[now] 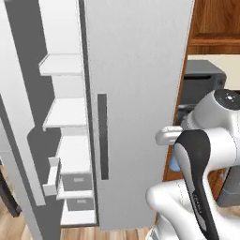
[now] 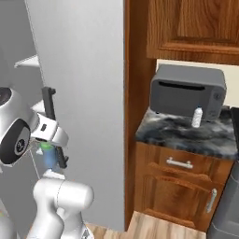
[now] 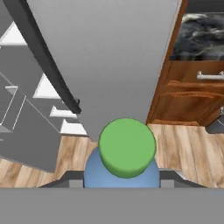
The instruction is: Take the bottled waters from the counter and place them in the freezer to freeze. Close the freezer door after placing the bottles.
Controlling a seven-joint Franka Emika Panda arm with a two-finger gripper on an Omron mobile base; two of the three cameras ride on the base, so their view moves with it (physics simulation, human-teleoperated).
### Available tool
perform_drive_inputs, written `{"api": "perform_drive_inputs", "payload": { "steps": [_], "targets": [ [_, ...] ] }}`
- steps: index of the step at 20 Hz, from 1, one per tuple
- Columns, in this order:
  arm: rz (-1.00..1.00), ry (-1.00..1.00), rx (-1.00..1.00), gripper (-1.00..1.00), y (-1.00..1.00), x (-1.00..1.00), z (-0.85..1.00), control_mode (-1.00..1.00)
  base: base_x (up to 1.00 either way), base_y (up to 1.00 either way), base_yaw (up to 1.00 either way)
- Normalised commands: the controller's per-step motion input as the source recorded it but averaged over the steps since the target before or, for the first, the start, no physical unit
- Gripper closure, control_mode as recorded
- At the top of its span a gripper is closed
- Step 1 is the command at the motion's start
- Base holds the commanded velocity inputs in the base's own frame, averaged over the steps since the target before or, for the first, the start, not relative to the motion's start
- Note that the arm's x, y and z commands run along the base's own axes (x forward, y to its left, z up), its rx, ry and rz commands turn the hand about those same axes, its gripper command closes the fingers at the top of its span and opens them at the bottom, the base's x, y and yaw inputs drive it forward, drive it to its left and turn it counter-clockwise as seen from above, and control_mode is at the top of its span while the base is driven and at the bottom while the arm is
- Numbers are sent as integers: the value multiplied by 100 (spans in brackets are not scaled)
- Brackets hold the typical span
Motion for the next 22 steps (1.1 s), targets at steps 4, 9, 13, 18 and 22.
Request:
{"api": "perform_drive_inputs", "payload": {
  "steps": [4, 9, 13, 18, 22],
  "targets": [
    [0, 0, 0, 100, 0, 0, 0, 100, 0, 100, 22],
    [0, 0, 0, 100, 0, 0, 0, 100, 0, 82, 29],
    [0, 0, 0, 100, 0, 0, 0, 100, 1, 50, 30],
    [0, 0, 0, 100, 0, 0, 0, 100, 22, 2, 16],
    [0, 0, 0, 100, 0, 0, 0, 100, 21, -36, 2]
  ]
}}
